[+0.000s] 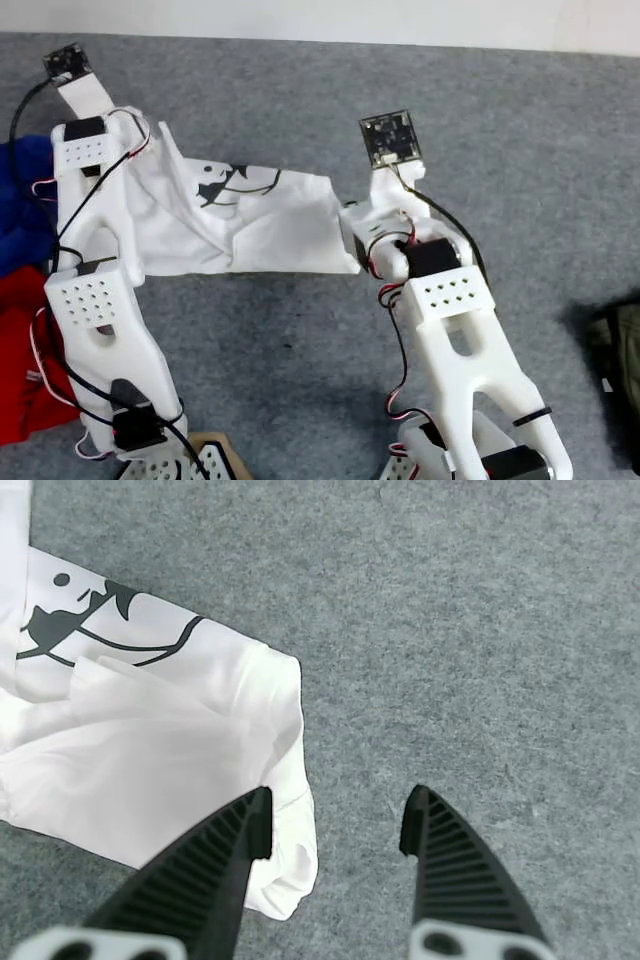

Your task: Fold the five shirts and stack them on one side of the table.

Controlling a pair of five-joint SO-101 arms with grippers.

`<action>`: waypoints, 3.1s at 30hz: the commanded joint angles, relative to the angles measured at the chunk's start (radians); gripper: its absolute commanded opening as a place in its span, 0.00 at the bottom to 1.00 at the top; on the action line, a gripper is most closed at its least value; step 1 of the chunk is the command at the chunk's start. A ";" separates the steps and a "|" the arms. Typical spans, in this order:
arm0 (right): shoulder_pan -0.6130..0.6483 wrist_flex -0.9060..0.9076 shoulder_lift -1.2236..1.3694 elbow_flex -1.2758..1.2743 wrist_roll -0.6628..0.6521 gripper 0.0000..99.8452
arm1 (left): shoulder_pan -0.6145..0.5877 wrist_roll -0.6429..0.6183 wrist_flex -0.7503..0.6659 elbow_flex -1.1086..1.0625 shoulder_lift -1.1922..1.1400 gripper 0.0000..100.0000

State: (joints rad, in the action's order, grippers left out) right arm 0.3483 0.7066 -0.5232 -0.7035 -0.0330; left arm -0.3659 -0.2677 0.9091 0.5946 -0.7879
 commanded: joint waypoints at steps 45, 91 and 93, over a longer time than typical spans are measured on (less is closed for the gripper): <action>0.082 -0.024 -0.033 -0.028 0.005 0.22 | 0.033 -0.003 0.101 0.039 0.166 0.03; 0.082 -0.024 -0.031 -0.028 0.003 0.22 | -0.249 0.120 0.756 0.036 0.220 0.23; 0.082 -0.024 -0.031 -0.028 0.003 0.22 | -0.251 0.124 0.778 0.036 0.220 0.23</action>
State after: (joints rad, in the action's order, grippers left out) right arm 0.4158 0.7004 -0.5232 -0.7342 -0.0330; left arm -0.6222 -0.1588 1.6517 0.5946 -0.6467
